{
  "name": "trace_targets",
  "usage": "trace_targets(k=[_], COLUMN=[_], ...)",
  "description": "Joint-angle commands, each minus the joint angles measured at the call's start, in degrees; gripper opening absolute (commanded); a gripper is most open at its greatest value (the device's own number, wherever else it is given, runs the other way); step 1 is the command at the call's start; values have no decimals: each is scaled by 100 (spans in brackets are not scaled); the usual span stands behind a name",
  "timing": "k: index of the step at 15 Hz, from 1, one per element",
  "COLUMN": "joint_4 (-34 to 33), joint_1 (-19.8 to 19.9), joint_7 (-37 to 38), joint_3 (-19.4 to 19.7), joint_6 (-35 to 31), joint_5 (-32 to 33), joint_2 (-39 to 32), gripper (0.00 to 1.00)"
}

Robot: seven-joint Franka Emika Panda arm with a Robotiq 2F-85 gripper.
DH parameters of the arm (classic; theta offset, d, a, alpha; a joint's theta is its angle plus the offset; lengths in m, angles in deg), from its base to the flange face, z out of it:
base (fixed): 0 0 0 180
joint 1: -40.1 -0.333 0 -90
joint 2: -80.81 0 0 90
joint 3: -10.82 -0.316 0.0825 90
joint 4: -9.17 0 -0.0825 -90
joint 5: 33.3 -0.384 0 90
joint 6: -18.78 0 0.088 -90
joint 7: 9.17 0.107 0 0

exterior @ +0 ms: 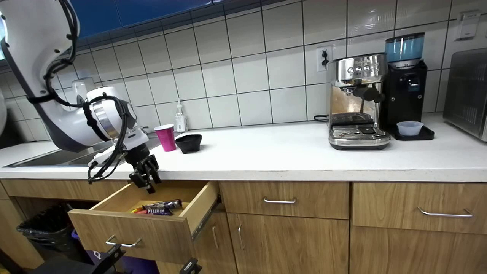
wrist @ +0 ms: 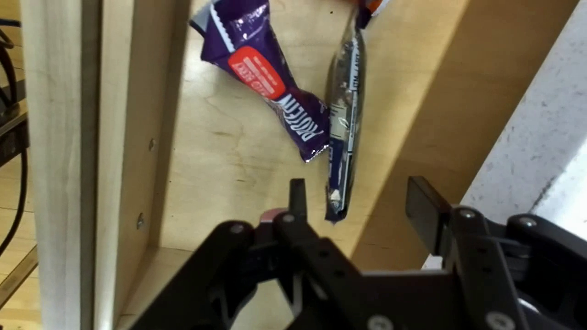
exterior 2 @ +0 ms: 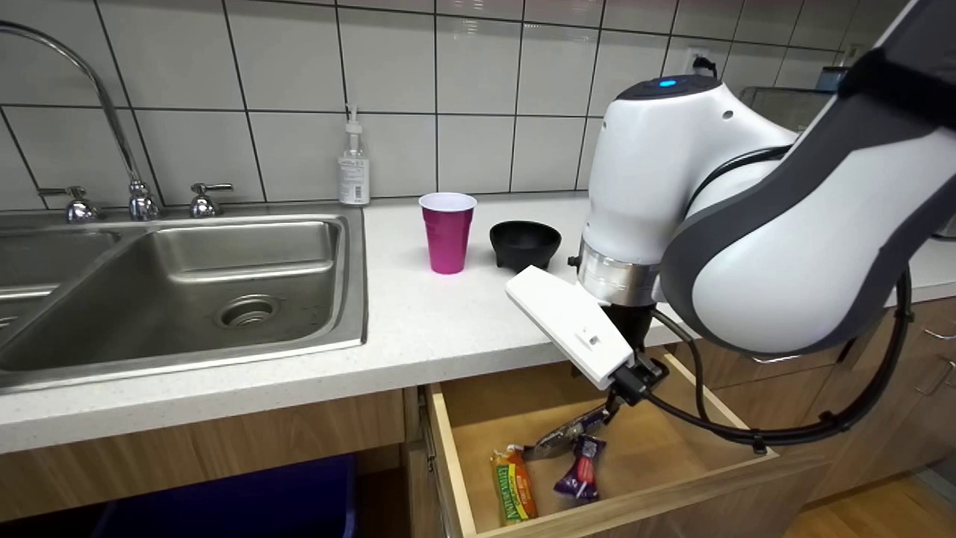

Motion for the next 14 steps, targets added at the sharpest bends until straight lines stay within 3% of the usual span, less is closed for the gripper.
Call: trace_targets(k=[1,3,14], joint_4=[-122,-97,314], joint_1=[9,26,250], joint_7=[42,-4,-719], joint_3=[-29,-51,-417], joint_6=[84,56,147], joint_5=[-10,-7,-62], joint_2=[5,72,643], gripper=[91,100,100])
